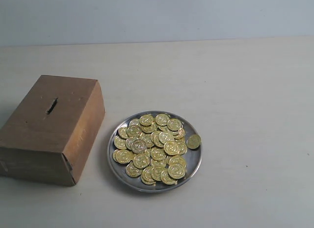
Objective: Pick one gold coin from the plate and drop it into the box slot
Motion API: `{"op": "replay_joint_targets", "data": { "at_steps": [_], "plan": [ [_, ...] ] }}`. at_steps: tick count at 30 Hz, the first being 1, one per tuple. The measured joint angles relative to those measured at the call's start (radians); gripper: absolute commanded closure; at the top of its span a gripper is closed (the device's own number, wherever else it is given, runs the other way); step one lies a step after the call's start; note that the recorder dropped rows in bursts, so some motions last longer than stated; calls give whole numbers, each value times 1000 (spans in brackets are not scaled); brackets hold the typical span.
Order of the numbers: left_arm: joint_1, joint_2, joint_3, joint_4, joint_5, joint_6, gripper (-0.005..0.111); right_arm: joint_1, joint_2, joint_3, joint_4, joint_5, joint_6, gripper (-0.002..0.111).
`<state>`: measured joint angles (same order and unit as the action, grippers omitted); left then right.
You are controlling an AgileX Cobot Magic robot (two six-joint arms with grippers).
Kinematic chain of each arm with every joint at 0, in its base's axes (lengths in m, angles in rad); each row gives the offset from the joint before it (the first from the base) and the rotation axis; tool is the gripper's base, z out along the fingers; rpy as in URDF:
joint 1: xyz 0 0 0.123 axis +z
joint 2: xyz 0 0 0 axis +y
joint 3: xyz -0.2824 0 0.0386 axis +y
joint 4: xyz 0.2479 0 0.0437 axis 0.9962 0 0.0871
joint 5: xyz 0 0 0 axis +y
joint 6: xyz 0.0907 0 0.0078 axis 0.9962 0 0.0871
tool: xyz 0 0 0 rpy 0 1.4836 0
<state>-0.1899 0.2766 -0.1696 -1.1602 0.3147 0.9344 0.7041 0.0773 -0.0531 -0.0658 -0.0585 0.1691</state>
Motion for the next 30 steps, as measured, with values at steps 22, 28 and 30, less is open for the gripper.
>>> {"op": "replay_joint_targets", "data": {
  "at_steps": [22,28,30],
  "plan": [
    [0,-224,167,-222,-242,139,107,0,-12,49,-37,139,-90,108],
    [0,-224,167,-174,-305,321,107,0,-12,49,-114,137,-94,108],
    [0,-224,167,-174,-305,327,107,0,-12,49,-119,136,-94,108]
  ]
}}
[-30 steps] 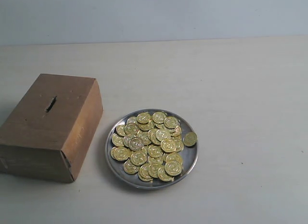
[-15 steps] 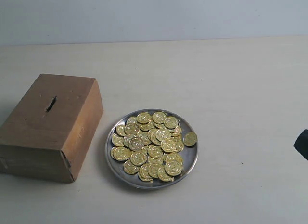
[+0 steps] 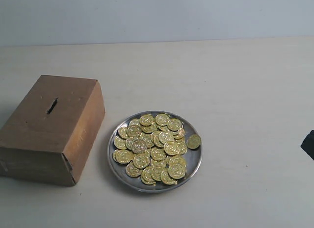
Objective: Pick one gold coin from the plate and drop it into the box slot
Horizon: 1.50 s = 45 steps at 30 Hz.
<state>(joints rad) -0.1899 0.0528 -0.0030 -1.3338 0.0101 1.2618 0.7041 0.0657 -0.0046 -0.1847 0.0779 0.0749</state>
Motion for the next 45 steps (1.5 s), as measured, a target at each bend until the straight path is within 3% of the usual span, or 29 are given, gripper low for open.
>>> {"op": "replay_joint_targets", "data": {
  "at_steps": [16,23,29,33,45],
  "plan": [
    [0,0,0,2,6,10,107,-14,-24,0,0,-4,4,108],
    [25,-25,0,3,8,10,107,-391,-59,0,2,-11,4,108],
    [141,-46,0,3,8,10,107,-623,-59,0,2,-11,4,108],
    [148,-46,0,3,8,10,107,-669,-59,0,2,-11,4,108],
    [148,-46,0,4,8,10,107,-669,-59,0,2,-11,4,108]
  ]
}}
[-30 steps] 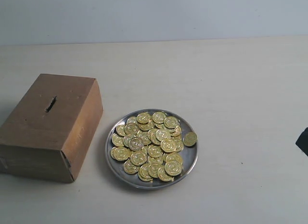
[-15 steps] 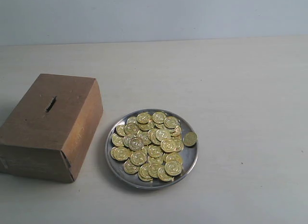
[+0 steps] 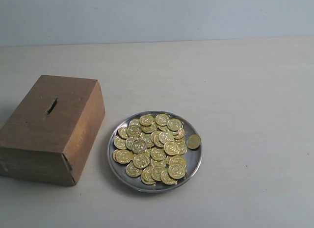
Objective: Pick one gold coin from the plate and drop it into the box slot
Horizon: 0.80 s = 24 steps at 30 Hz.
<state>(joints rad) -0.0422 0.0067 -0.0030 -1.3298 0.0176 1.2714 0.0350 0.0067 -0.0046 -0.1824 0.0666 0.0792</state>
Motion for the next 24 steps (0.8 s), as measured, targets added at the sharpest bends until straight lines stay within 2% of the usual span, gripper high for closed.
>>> {"op": "replay_joint_targets", "data": {
  "at_steps": [14,24],
  "plan": [
    [0,0,0,2,0,0,107,0,0,0,0,0,0,108],
    [0,0,0,85,-24,55,107,0,0,0,0,0,0,108]
  ]
}}
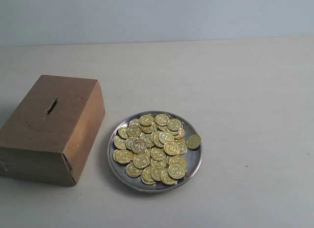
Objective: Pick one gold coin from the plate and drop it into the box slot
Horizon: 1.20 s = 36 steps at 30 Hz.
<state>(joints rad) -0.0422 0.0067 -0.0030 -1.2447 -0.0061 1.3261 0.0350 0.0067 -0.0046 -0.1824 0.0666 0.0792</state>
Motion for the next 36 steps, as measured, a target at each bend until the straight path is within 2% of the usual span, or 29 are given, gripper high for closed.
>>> {"op": "replay_joint_targets", "data": {
  "at_steps": [3,5,10,11,14,18,22,32,36],
  "plan": [
    [0,0,0,74,13,-28,107,0,0,0,0,0,0,108],
    [0,0,0,157,27,-116,107,0,0,0,0,0,0,108],
    [0,0,0,461,36,-543,107,0,0,0,0,0,2,108],
    [0,0,0,580,39,-687,107,0,0,0,0,0,2,108],
    [0,0,0,829,69,-939,107,0,0,0,0,0,2,108],
    [0,0,0,1009,138,-1161,107,0,0,0,0,0,2,108],
    [0,0,0,1047,203,-1232,107,0,0,0,0,0,2,108],
    [0,0,0,1082,343,-1247,107,0,0,0,0,-12,2,108],
    [0,0,0,1082,360,-1247,107,0,0,0,0,-17,2,108]
  ]
}}
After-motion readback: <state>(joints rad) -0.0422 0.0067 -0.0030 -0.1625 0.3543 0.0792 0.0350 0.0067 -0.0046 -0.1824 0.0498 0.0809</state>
